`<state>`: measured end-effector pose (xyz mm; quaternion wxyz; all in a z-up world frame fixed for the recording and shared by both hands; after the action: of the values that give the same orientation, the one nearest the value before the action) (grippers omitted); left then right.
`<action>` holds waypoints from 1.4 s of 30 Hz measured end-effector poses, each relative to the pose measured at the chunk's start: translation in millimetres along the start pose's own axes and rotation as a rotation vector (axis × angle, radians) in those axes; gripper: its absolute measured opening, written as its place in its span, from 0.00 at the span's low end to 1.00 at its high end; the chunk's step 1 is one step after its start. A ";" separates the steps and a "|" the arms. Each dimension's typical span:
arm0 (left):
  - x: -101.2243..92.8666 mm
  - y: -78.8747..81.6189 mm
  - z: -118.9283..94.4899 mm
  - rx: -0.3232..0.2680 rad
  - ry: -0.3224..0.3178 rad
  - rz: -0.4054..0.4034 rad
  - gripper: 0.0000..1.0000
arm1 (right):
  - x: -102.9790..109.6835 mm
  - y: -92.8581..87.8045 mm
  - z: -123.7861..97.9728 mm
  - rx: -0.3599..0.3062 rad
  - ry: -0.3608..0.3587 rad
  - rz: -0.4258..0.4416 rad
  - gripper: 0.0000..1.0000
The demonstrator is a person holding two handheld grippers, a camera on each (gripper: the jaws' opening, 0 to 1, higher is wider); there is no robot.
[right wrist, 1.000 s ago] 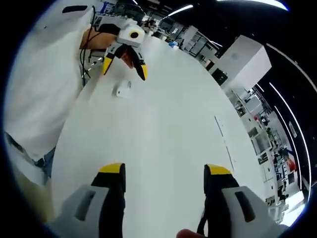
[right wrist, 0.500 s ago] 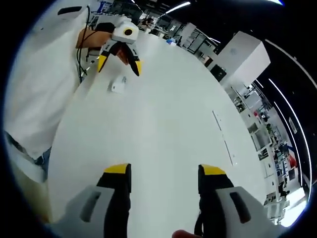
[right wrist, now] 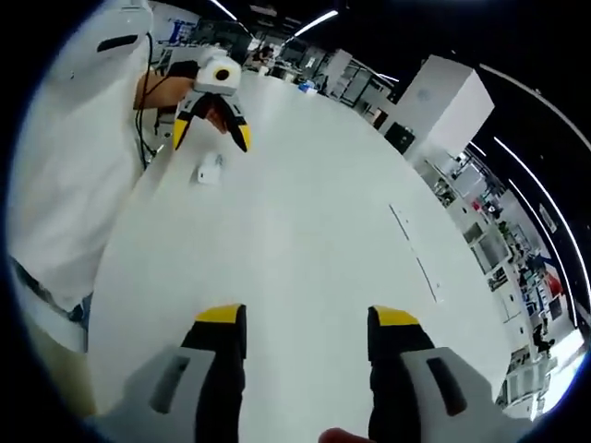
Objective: Plug the desk Type‑C cable into the charger adapter.
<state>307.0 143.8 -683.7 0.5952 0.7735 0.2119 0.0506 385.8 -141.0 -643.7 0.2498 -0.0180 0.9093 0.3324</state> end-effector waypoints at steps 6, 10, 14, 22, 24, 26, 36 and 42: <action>0.7 1.2 0.9 0.003 0.002 0.001 0.68 | -2.2 -4.8 0.3 -0.003 0.000 0.011 0.50; 0.8 1.4 2.0 0.008 0.002 0.003 0.68 | -4.1 -6.7 1.0 -0.014 0.000 0.022 0.50; 0.7 1.7 3.0 0.011 0.002 0.003 0.68 | -7.2 -7.2 -0.1 -0.052 -0.003 0.052 0.50; 1.6 2.7 3.4 0.013 0.009 0.005 0.67 | -16.8 -12.4 -3.5 -0.128 -0.016 0.121 0.49; 1.9 2.7 4.0 0.014 0.009 0.003 0.68 | -18.4 -15.0 -3.1 -0.131 -0.021 0.129 0.49; 2.0 2.7 4.6 0.016 0.009 0.004 0.68 | -19.5 -18.4 -2.7 -0.140 -0.022 0.145 0.48; 3.6 2.6 5.6 0.018 0.014 -0.001 0.67 | -23.8 -28.5 0.7 -0.145 -0.029 0.177 0.47; 4.7 1.9 6.2 0.019 0.014 -0.004 0.67 | -26.3 -31.9 2.1 -0.137 -0.031 0.184 0.47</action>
<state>313.8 139.7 -684.5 0.5863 0.7784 0.2182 0.0529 416.1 -168.1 -651.8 0.2302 0.0536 0.8784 0.4155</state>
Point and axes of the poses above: the point that each gripper's makers call its tool centre point, and the gripper's own axes: z roughly forward along the fingers, x roughly to its left, y roughly out of its top, the point moved 4 cm from there along -z, roughly backward along the fingers, and after that the axes turned 6 degrees about -z, right-handed, at the moved point
